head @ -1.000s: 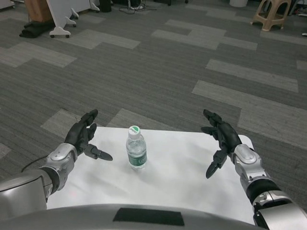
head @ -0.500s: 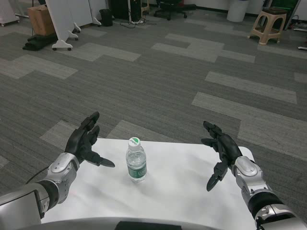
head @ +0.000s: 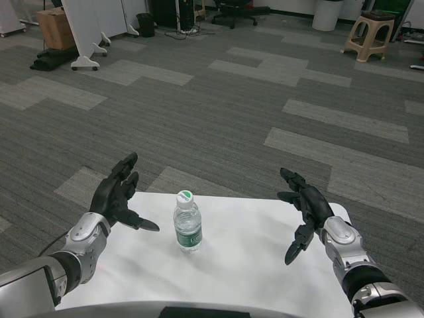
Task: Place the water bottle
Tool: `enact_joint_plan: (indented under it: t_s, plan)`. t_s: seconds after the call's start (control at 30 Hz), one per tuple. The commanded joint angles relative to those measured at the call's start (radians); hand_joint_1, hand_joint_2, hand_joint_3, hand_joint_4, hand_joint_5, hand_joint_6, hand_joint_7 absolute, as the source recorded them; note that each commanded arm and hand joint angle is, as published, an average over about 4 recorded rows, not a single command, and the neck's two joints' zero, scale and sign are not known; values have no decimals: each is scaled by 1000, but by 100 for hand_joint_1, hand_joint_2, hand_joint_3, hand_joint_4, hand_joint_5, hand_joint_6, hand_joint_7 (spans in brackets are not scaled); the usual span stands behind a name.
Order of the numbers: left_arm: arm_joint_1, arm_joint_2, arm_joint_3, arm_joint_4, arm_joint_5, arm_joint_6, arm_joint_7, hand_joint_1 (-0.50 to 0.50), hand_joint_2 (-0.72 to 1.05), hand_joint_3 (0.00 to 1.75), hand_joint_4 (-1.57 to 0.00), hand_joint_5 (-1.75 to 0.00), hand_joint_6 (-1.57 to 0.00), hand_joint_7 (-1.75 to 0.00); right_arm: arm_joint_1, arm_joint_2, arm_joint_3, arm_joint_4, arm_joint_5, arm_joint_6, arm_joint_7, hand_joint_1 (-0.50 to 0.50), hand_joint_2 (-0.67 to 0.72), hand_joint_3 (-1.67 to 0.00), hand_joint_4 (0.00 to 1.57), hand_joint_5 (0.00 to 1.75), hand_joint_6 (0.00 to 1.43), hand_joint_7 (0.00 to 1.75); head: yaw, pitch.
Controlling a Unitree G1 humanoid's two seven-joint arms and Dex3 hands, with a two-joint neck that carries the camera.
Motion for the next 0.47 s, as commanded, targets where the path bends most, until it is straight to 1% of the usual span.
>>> enact_joint_plan:
  t_s: [0.03, 0.13, 0.23, 0.3, 0.37, 0.47]
  plan:
    - [1, 8, 11, 0, 5, -11, 0, 50, -19, 9, 0, 0, -24, 0, -18, -4, 3, 0, 6, -1, -3, -12, 66, -16, 0, 87, 0, 0, 0, 0]
    - [2, 8, 11, 0, 5, -11, 0, 50, -19, 9, 0, 0, -26, 0, -18, -4, 3, 0, 5, -1, -3, -12, 66, -10, 0, 87, 0, 0, 0, 0]
    - [3, 8, 11, 0, 5, -11, 0, 50, -21, 9, 0, 0, -26, 0, -18, -4, 3, 0, 6, -1, -2, -15, 66, -14, 0, 87, 0, 0, -1, -9]
    - [3, 8, 11, 0, 5, -11, 0, 50, -21, 9, 0, 0, -26, 0, -18, -4, 3, 0, 6, -1, -3, -15, 66, -12, 0, 87, 0, 0, 0, -9]
    - [3, 8, 11, 0, 5, -11, 0, 50, -24, 9, 0, 0, -26, 0, -18, -4, 4, 0, 6, -1, -3, -12, 66, -12, 0, 87, 0, 0, -1, -9]
    - [2, 8, 12, 2, 5, -11, 0, 50, -22, 9, 0, 0, -26, 0, -18, -4, 5, 0, 6, -1, -2, -12, 66, -16, 0, 87, 0, 0, -1, -11]
